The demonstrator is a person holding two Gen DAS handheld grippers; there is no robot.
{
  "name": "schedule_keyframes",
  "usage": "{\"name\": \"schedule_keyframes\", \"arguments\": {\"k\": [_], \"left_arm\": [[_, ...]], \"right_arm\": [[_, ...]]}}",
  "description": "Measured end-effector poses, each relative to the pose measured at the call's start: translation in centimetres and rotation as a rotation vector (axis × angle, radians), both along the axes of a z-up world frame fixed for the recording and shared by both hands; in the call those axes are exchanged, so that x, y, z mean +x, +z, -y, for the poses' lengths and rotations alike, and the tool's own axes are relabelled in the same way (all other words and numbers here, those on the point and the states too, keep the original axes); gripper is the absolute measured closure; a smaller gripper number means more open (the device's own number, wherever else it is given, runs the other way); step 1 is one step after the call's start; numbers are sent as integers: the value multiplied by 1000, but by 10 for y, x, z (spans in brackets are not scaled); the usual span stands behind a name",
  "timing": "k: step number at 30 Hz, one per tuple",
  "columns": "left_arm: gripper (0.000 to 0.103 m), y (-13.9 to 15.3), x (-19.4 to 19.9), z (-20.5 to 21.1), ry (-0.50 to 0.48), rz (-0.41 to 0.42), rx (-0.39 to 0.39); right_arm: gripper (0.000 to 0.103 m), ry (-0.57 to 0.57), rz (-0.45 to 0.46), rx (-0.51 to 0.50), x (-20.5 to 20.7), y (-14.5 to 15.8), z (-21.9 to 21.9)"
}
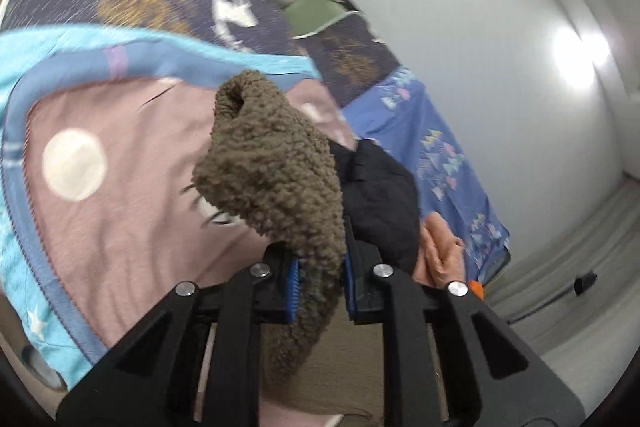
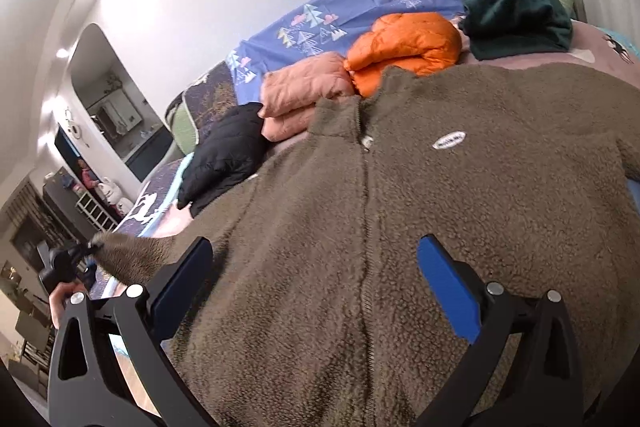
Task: Fold large clothes
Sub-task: 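Fold the sleeve across the jacket body with the left gripper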
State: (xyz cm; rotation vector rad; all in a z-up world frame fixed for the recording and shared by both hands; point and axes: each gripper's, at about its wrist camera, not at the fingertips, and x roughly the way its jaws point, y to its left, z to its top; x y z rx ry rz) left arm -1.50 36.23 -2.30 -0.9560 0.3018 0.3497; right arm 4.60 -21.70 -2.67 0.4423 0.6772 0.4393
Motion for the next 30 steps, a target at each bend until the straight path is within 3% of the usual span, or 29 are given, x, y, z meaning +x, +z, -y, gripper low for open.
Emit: {"name": "schedule_keyframes", "arguments": {"k": [7,11,14,19,20,24,27,30], "left_arm": [[87,76,36,78,-209,113,171],[87,97,65,141,-366,158,230],[87,95,87,191,-497,148,255],[87,58,126,298,-730,59,305],[91,46,131,316,-776,42,306],[93,-19,145,391,-953,-37,320],[93,-70,151,419,-1039,-126,293],[93,-98,145,418,-1087,-163,217]], "right_arm": [[1,17,32,21,5,24,10],[1,106,-27,177,23,29,20],[1,172,-56,259,35,34,21],[1,245,-121,389,54,32,20],[1,244,-132,394,57,30,21],[1,232,-244,388,79,-12,22],[1,194,-420,433,90,-60,28],[1,190,-457,466,89,-74,35]]}}
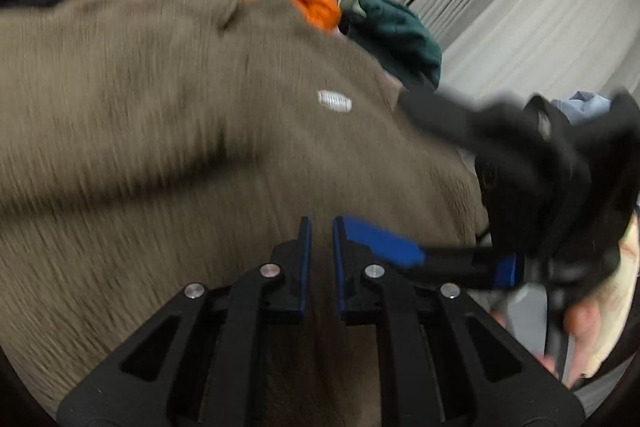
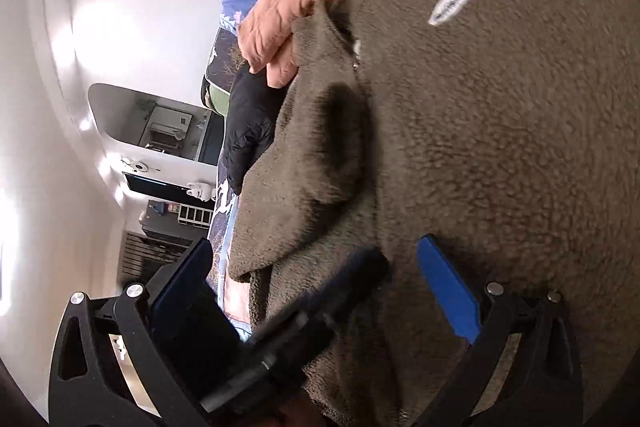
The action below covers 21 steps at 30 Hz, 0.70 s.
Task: Fold large clothes
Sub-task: 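Fold the sleeve across the jacket body with the left gripper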
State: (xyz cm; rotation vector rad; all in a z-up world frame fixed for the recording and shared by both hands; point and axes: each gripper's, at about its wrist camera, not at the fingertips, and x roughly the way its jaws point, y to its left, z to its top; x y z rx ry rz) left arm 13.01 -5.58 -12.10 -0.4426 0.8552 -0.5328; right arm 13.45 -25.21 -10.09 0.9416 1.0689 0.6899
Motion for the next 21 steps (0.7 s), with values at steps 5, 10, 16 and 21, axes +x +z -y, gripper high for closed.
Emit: {"name": "schedule_keyframes", "arguments": {"k": [5,10,16,21], "left_arm": [[77,2,-29,-26,33,36,-28],[70,11,-56,-56,122,81,-24],[57,12,-71,-100,263,105,17],[57,-3,-75,-127,292,66,-51]], "right_arm": [[1,20,10,11,9,10,-4],[1,77,-31,13,29,10,-30],[1,91,11,-220,66,12,-61],[31,61,42,-367,79,1,-80]]}}
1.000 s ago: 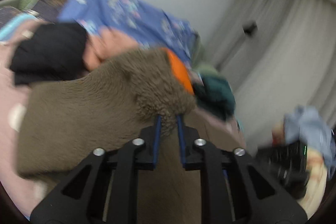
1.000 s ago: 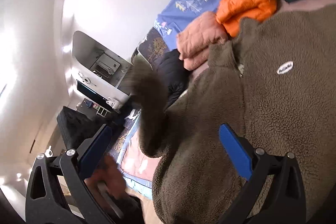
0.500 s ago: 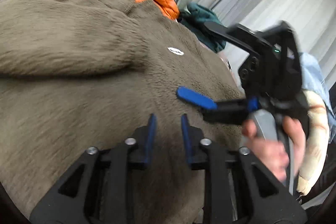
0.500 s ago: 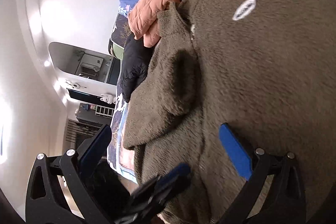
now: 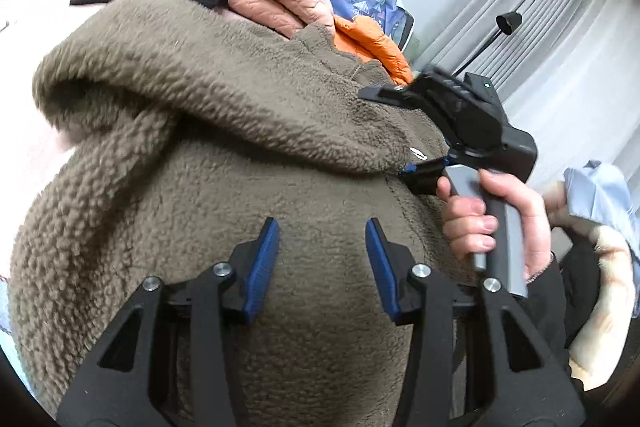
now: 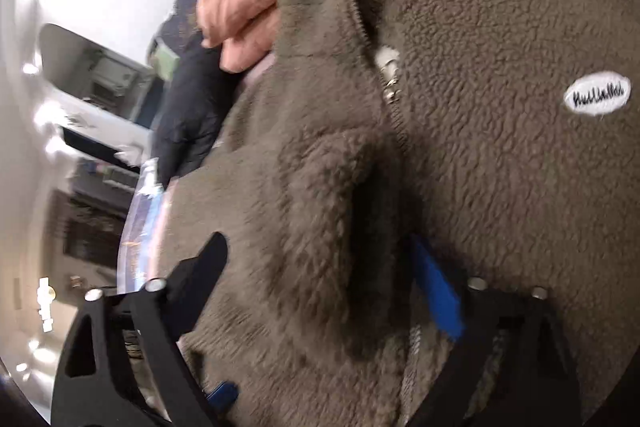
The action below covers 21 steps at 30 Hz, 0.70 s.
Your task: Fold large clothes
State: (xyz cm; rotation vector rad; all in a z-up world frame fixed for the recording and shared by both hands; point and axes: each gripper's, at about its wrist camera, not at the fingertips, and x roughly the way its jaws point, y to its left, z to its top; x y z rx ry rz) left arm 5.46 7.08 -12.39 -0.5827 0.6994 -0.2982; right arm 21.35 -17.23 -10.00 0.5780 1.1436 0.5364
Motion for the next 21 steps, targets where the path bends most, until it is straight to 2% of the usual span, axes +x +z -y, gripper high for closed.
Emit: {"name": "schedule_keyframes", "arguments": {"k": [1,2,4,7,15,21], "left_arm": [[57,0,-1,0,-2,7,1],[57,0,-3,1,-7,14,11],[57,-1,-8,1,-12,19,21],[57,-5,-5,-1,-20,23,13],[57,-7,-5,-5,-30,25,-15],[57,-11,-6,-11,-26,20,-49]], "right_arm": [[57,-20,32,-50,-1,2,0],[70,-30,55,-65,-2,3,1],[75,-37,43,-17,-2,1,6],[78,-47,139,-64,-12,18,7],[80,-148,286,-16,1,78,34],[80,-254,354,-26,17,114,84]]}}
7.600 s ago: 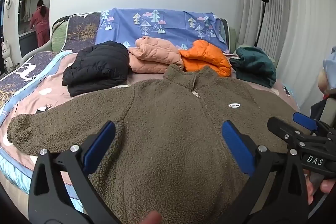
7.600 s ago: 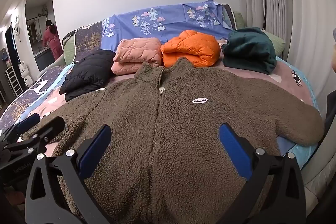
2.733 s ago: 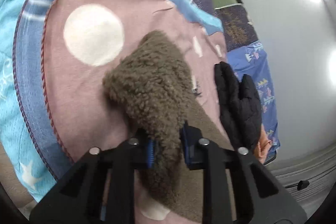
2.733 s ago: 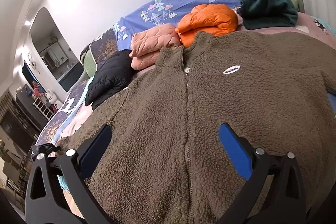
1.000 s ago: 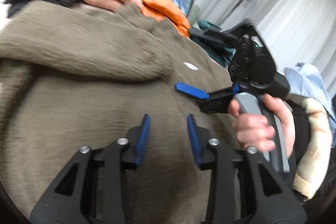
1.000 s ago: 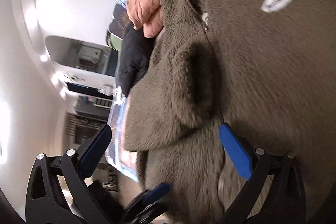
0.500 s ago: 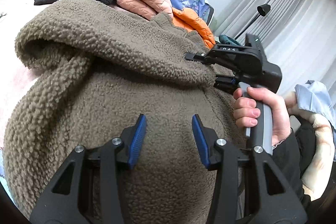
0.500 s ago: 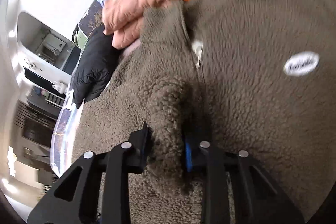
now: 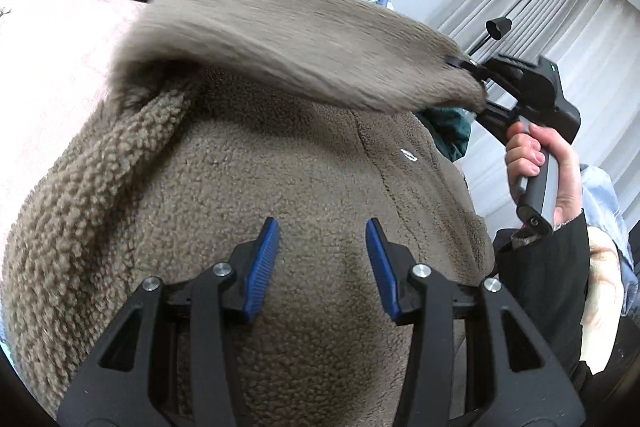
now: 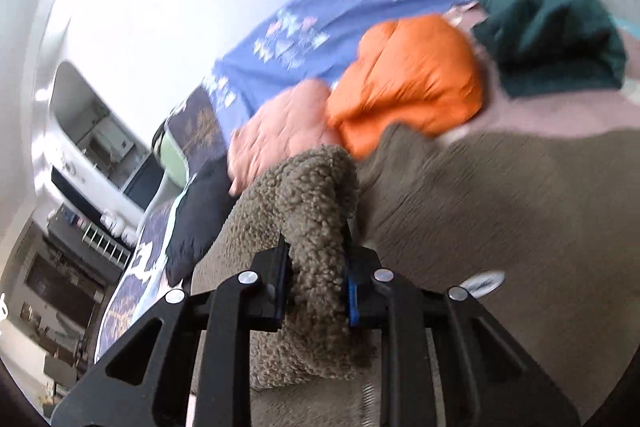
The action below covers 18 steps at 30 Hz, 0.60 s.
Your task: Fold large clothes
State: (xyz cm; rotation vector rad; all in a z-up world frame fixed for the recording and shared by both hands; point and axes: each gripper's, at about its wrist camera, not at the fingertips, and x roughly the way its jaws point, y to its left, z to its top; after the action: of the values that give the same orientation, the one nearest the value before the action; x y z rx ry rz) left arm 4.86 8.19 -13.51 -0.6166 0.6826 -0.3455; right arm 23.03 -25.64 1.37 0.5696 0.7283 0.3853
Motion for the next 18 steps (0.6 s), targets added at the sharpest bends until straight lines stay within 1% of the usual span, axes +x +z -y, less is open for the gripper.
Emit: {"name": "schedule_keyframes", "arguments": {"k": [3,6,8,11,13,14,15,17,18], "left_arm": [[57,-2,-1,-5,2,-7,-31],[57,-4,-2,-9,0,-17,-56],[57,-2,-1,-10,1,-20,-62],[53,1,4,-8,-5,-21,-68],[52,4,7,-6,-11,-25,-67],[51,6,10,-5,-15,-26,-67],[50,7,11,-4,-18,-27,-68],[47,9,11,-8,-25,-29,-74],[46,12,12,-8,-26,-26,-76]], "right_arm": [[80,-56,-2,-5,5,1,33],[80,-58,-56,0,9,-16,55],[80,-58,-111,5,9,-39,65],[76,-60,-218,-43,8,-85,70],[64,-69,-270,-94,6,-109,71],[63,-69,-273,-112,4,-115,71],[61,-60,-264,-107,3,-117,74],[53,-50,-244,-102,-3,-116,79],[44,-63,-234,-113,-7,-111,83]]}}
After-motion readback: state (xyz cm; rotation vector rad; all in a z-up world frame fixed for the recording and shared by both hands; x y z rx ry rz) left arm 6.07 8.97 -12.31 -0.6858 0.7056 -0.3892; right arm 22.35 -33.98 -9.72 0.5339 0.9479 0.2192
